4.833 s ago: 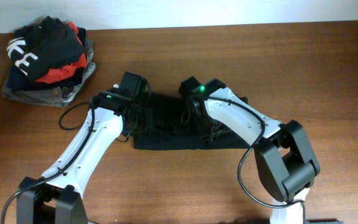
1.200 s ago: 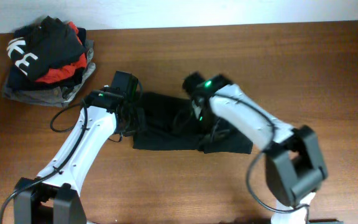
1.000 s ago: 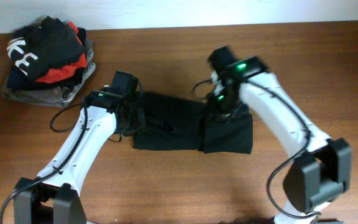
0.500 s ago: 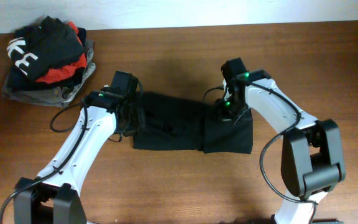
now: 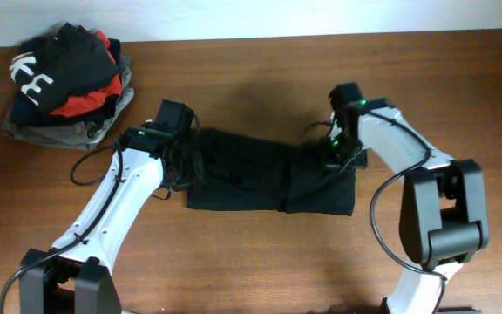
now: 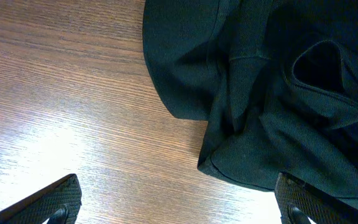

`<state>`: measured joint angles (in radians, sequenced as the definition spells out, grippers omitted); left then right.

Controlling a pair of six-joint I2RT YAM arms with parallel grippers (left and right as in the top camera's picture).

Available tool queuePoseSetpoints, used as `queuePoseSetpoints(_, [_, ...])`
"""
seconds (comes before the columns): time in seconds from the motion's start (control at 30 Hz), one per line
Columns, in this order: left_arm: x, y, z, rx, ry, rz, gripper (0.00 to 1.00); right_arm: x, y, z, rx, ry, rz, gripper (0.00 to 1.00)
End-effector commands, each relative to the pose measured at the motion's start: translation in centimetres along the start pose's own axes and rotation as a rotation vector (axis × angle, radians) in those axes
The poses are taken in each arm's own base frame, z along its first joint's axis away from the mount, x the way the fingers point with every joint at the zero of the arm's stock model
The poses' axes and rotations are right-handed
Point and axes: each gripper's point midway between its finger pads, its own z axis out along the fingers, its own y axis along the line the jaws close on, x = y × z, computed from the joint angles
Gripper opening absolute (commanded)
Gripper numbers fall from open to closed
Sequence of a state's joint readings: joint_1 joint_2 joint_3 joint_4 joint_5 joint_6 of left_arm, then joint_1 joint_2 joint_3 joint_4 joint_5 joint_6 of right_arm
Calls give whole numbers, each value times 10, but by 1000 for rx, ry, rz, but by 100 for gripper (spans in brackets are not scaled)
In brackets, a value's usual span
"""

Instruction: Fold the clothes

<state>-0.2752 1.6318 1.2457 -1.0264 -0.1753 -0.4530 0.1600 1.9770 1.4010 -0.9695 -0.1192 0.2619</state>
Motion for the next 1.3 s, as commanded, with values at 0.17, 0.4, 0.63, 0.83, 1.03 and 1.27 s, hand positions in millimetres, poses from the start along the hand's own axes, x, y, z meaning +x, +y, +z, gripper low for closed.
queuePoseSetpoints(0.17, [0,3,3,-15,2,-10,99,-28,10,-117,-33,-120,-36,78])
queuePoseSetpoints(0.4, [0,3,3,-15,4,-10,99,-15,-38,-133,1,-40,73,99])
queuePoseSetpoints(0.63, [0,3,3,-16,5,-10,99,4,-40,-100,-303,49,3,99])
queuePoseSetpoints(0.83, [1,3,3,-16,6,-10,99,20,-32,-54,-473,70,6,100])
queuePoseSetpoints(1.03, [1,3,3,-16,6,-9,99,39,-29,-18,-515,87,15,100])
queuePoseSetpoints(1.27, [1,3,3,-16,6,-10,99,51,-30,5,-524,84,15,100])
